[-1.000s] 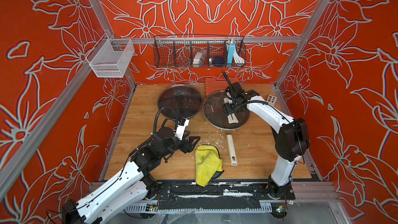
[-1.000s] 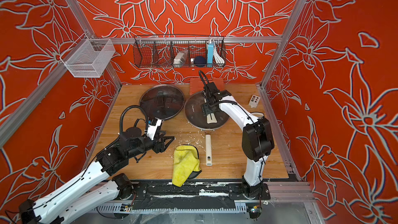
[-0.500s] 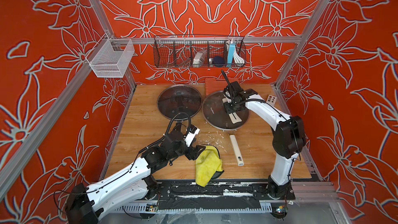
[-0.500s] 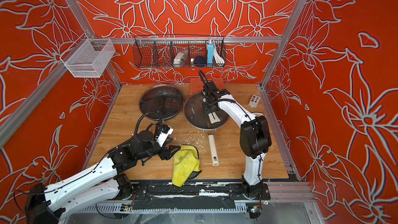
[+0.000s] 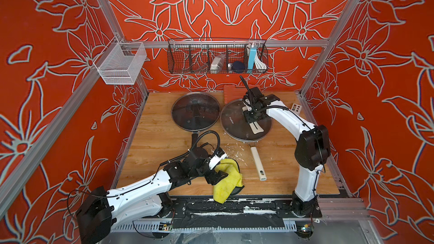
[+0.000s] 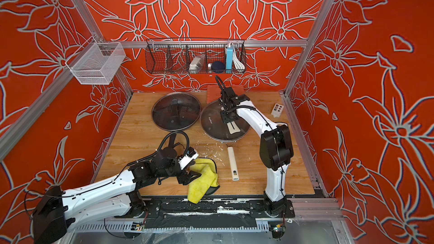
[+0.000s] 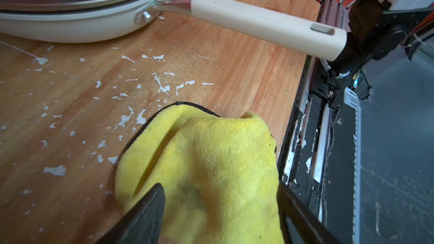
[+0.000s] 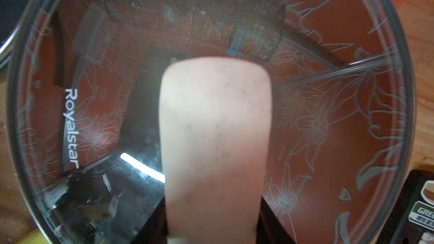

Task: Wipe the pot lid with a cloth
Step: Pick up the pot lid from the cooking pot, then pick up the cleaning item at the center of the board.

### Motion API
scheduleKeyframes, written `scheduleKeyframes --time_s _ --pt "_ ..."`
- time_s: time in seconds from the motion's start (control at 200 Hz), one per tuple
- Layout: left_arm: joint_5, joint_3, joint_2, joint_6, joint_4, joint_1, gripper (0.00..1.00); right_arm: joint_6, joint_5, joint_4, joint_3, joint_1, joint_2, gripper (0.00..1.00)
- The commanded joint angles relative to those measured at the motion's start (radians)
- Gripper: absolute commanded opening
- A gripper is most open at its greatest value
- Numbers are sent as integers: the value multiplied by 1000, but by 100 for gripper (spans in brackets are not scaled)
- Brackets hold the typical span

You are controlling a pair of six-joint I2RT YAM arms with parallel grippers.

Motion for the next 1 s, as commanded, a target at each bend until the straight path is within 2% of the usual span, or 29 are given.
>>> scheduleKeyframes --time_s 0.0,0.29,0.405,0.606,0.636,0.691,0.751,0.786,0.841,0.901,0.996 --pt "45 24 48 36 13 -24 75 -29 49 -15 113 -2 -22 0" --pt "-4 55 143 32 -10 -104 77 -60 78 -117 280 -4 -35 0" --pt "-45 74 195 33 -25 -121 80 -65 78 -125 278 -4 -75 0" --pt "-133 105 294 25 -22 -146 77 -63 66 -127 230 -4 -181 0" --pt "-139 107 305 23 -15 -151 74 -61 65 -122 213 -3 -204 0" --pt "-149 107 324 18 8 -157 61 -58 57 -110 180 -3 -249 0" --pt "-160 110 344 7 24 -159 55 -53 52 -96 142 -3 -303 0" --pt "-168 115 356 1 26 -159 48 -53 47 -88 120 -4 -334 0" --pt "-184 127 372 -10 26 -161 28 -53 36 -86 98 -4 -374 0" --pt "-190 135 389 -16 24 -160 1 -53 33 -92 80 -3 -408 0" --pt "-204 148 398 -35 23 -160 0 -54 42 -92 51 -4 -453 0"
